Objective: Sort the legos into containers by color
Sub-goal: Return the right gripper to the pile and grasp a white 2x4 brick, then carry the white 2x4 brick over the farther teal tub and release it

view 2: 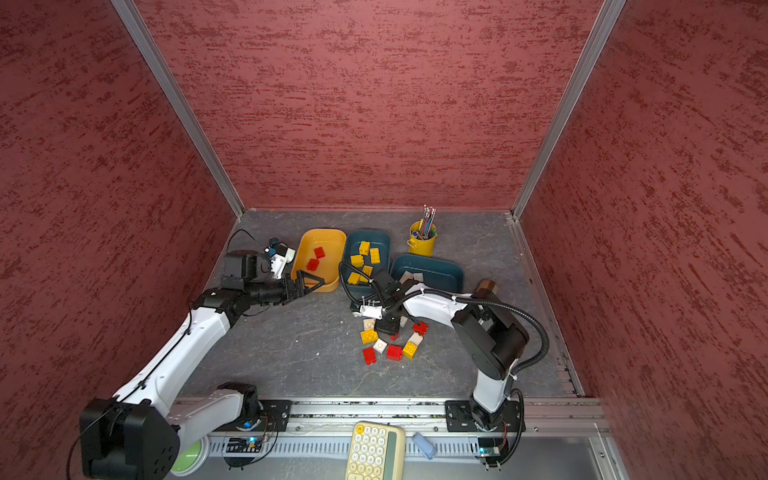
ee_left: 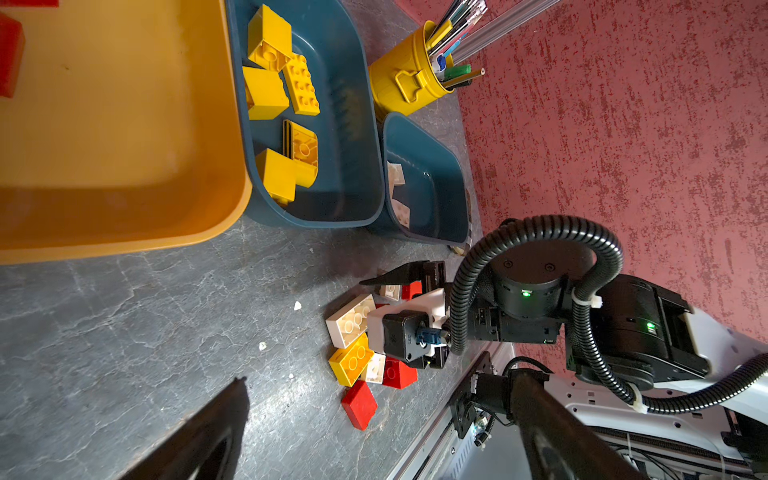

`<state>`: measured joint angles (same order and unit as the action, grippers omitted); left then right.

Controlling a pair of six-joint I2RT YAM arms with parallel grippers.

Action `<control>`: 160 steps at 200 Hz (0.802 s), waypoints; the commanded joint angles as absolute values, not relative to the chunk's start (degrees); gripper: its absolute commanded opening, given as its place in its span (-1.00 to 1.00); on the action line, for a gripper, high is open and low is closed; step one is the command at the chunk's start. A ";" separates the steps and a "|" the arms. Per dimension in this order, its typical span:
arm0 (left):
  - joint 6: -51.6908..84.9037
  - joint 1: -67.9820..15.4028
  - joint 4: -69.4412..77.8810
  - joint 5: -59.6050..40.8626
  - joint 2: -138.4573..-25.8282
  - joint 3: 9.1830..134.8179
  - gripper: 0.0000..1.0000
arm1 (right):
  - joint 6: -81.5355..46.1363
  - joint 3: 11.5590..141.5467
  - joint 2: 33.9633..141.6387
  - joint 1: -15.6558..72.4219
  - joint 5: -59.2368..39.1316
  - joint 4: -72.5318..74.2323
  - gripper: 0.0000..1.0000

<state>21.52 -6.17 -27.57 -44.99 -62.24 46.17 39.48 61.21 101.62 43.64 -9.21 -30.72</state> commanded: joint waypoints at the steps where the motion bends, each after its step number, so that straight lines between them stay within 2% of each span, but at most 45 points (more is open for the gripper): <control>1: 20.13 -5.56 -27.82 -46.10 -61.57 45.60 0.99 | 40.79 63.37 103.41 44.25 -10.84 -29.13 0.19; 45: 19.96 -5.19 -28.58 -46.43 -60.92 45.52 0.99 | 40.90 65.82 105.64 44.82 -12.88 -29.55 0.00; 99: 20.34 -5.14 -28.33 -47.15 -61.20 45.75 0.99 | 39.16 67.85 104.92 44.85 -15.06 -31.45 -0.50; 124: 21.56 -5.36 -26.78 -48.57 -61.36 45.71 0.99 | 37.23 67.51 100.14 43.38 -15.67 -31.72 -0.53; 160: 24.12 -7.16 -23.15 -49.61 -62.04 45.26 0.99 | 35.52 65.80 92.24 36.78 -13.68 -33.14 -0.53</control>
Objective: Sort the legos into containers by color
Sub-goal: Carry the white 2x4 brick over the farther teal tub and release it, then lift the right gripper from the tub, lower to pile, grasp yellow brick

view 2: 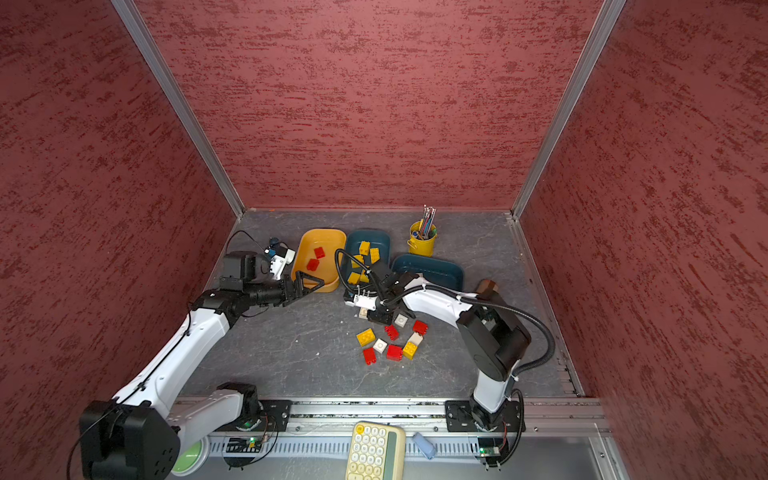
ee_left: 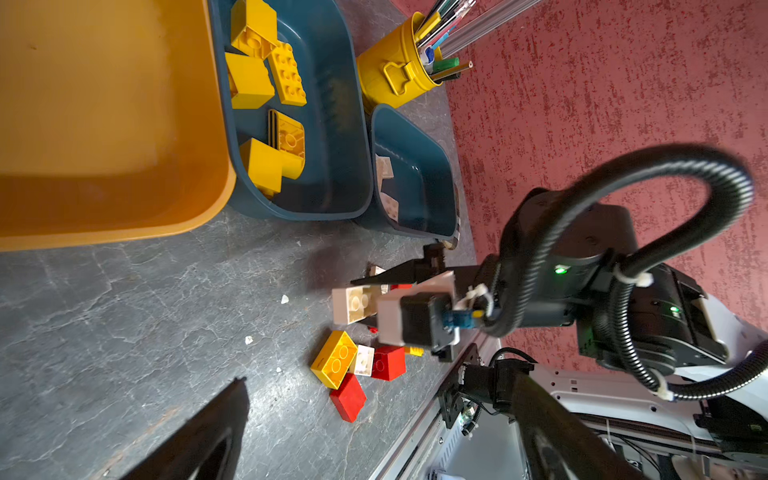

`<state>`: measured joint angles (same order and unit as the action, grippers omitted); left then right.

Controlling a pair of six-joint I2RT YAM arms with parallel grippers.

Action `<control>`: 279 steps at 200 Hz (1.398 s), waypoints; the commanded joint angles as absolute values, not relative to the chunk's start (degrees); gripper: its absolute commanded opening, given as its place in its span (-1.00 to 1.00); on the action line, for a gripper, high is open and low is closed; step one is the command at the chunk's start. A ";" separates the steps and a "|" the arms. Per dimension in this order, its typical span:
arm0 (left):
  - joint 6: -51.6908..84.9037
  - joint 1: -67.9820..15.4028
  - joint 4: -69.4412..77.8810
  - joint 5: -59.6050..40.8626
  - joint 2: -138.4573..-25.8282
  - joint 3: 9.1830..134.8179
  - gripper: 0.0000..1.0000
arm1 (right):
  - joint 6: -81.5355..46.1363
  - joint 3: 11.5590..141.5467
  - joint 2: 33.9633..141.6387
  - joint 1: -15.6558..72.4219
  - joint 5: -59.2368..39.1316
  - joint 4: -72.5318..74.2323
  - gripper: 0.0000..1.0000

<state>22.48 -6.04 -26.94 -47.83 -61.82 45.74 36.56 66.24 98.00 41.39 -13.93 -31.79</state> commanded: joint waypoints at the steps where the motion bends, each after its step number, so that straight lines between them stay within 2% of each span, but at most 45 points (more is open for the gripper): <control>1: 24.19 -7.27 -23.04 -49.59 -62.05 45.26 0.99 | 35.51 65.77 92.04 36.49 -13.56 -33.18 -0.53; 57: 26.45 -12.51 -18.61 -48.34 -65.73 46.25 0.99 | 37.30 68.67 90.09 21.21 -5.34 -34.69 -0.52; 86: 26.82 -13.65 -17.54 -47.78 -66.71 46.66 0.99 | 40.70 70.31 93.74 16.46 -0.79 -34.33 -0.52; 124: 27.25 -14.06 -16.98 -47.36 -67.32 46.44 0.99 | 42.98 72.40 98.40 12.65 -1.62 -32.55 -0.48; 165: 27.44 -14.15 -16.71 -47.22 -68.02 46.66 0.99 | 43.86 73.38 102.28 12.13 -4.66 -30.86 -0.36; 206: 26.73 -13.98 -17.91 -47.20 -68.27 47.24 0.99 | 43.73 73.47 102.52 12.20 -6.81 -31.82 0.05; 232: 25.32 -13.67 -20.07 -46.96 -68.07 48.06 0.99 | 42.84 73.24 99.40 13.83 -8.86 -32.96 0.21; 279: 22.39 -10.33 -24.94 -46.85 -65.80 48.61 0.99 | 41.93 68.55 90.35 23.60 -15.65 -33.94 0.29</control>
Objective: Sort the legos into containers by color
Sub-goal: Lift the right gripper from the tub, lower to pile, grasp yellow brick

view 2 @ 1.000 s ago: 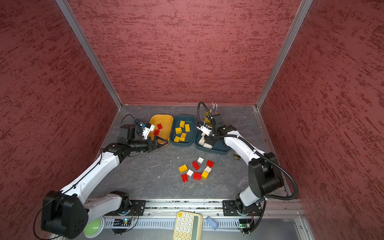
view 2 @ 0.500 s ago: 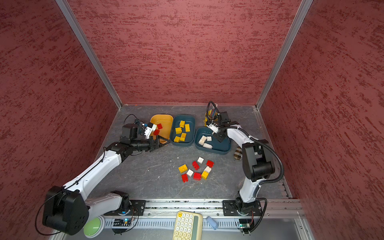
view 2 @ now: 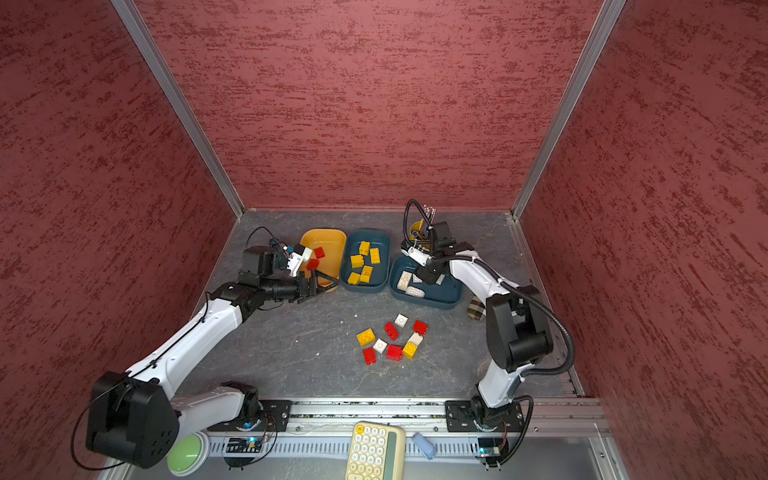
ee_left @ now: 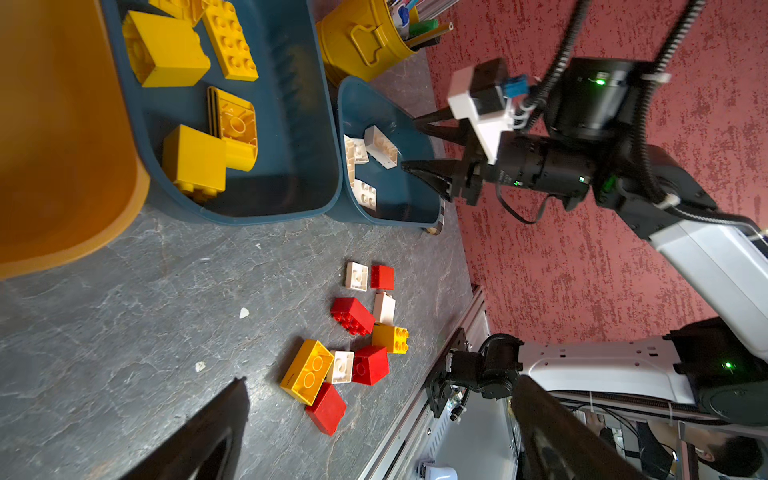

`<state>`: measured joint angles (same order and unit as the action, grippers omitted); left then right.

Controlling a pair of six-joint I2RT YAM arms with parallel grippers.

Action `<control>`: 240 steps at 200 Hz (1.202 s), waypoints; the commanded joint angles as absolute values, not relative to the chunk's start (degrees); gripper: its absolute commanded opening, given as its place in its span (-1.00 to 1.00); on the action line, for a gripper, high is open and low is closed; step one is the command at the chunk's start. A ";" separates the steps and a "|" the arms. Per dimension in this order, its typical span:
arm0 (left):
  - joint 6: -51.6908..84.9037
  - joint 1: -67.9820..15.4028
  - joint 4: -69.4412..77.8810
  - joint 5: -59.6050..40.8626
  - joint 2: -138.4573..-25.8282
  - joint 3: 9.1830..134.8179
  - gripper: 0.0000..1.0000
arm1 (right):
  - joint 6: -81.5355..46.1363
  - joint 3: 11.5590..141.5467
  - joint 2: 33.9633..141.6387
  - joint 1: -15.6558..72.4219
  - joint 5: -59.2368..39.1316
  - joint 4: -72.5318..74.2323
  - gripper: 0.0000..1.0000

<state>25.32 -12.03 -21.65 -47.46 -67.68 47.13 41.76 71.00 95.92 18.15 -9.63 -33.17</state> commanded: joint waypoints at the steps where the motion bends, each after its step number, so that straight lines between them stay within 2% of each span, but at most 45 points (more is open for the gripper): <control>1: 22.36 -10.26 -25.04 -46.85 -65.77 48.65 0.99 | 41.89 68.42 90.22 23.89 -15.65 -33.89 0.29; 43: 20.03 -7.34 -28.75 -46.93 -64.04 48.78 0.99 | 42.43 61.89 86.30 35.27 -18.78 -31.10 0.34; 93: 18.74 -5.12 -30.95 -47.06 -61.94 48.08 0.99 | 43.59 58.96 88.25 44.42 -21.98 -30.02 0.36; 150: 17.82 -4.10 -31.85 -47.20 -61.17 47.65 0.99 | 46.06 61.23 96.58 47.78 -19.22 -32.77 0.33; 240: 16.97 -2.87 -32.08 -47.72 -61.00 46.78 0.99 | 47.35 63.72 102.65 50.08 -17.18 -30.55 0.30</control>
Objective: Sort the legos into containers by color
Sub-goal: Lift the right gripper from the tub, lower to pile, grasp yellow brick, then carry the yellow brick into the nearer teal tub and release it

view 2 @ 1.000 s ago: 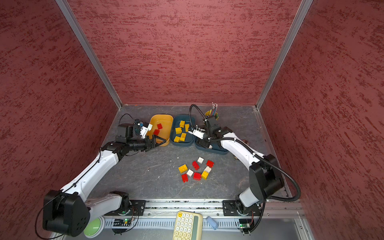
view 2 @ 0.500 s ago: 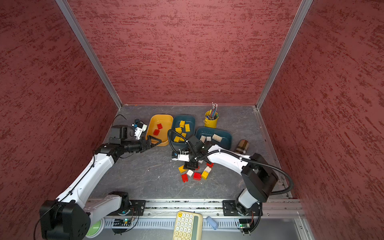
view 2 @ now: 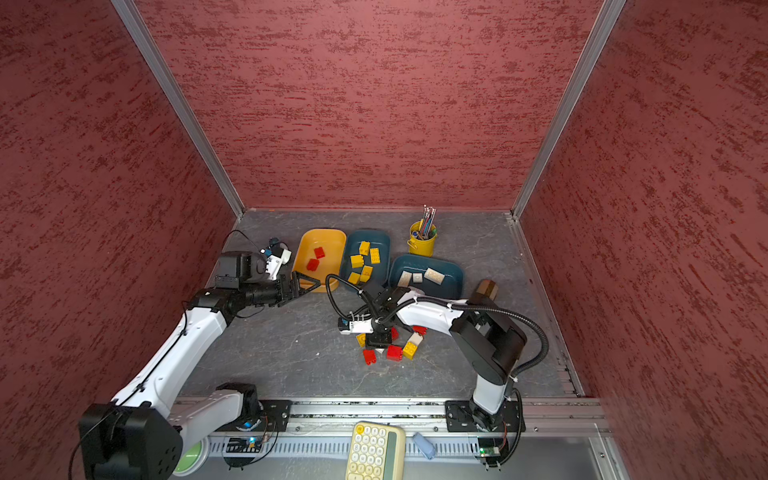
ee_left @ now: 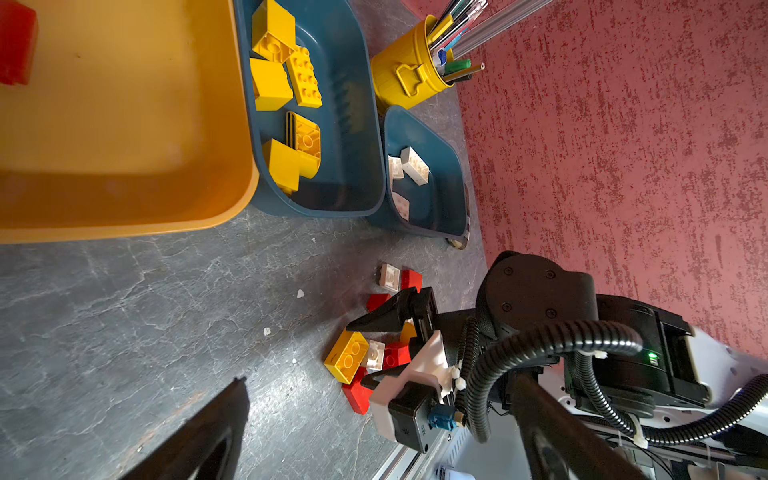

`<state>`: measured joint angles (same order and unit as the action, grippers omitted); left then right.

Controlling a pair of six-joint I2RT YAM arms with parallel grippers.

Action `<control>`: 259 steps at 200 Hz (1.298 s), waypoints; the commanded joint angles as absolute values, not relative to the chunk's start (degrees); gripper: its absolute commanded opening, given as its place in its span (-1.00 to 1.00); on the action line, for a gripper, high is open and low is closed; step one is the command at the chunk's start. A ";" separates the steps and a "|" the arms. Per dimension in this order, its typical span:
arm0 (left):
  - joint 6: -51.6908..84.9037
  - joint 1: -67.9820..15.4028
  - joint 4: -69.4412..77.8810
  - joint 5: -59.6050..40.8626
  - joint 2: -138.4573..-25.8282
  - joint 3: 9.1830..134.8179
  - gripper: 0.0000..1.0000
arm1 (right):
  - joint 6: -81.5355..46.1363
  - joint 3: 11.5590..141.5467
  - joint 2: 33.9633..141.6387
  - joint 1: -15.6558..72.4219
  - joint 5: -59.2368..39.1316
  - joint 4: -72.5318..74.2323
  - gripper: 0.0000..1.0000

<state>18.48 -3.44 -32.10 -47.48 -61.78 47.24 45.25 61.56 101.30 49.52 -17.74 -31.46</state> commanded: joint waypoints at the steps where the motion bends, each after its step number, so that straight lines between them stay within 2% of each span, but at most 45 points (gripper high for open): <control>1: 16.97 -2.84 -32.08 -47.72 -60.95 46.77 0.99 | 47.32 63.76 102.74 50.04 -17.20 -30.57 0.29; 20: 16.87 -2.69 -32.22 -47.72 -60.76 46.56 0.99 | 47.54 64.92 104.23 50.01 -17.75 -31.20 0.22; 90: 17.34 -2.38 -31.56 -48.09 -60.65 46.03 0.99 | 46.99 68.14 106.40 50.14 -18.68 -33.61 -0.41; 109: 17.81 -2.53 -30.98 -48.59 -60.89 45.96 0.99 | 45.99 69.29 104.93 49.58 -18.45 -34.18 -0.52; 173: 22.64 -3.86 -24.89 -51.86 -60.85 45.00 0.99 | 41.73 71.72 96.66 37.88 -17.96 -30.68 -0.55; 219: 24.01 -6.04 -22.63 -51.16 -62.01 45.64 0.99 | 41.37 83.32 103.84 30.81 -15.03 -29.98 -0.53; 259: 23.52 -6.49 -23.45 -50.56 -61.89 46.41 0.99 | 43.22 93.51 113.47 29.01 -15.51 -31.07 -0.51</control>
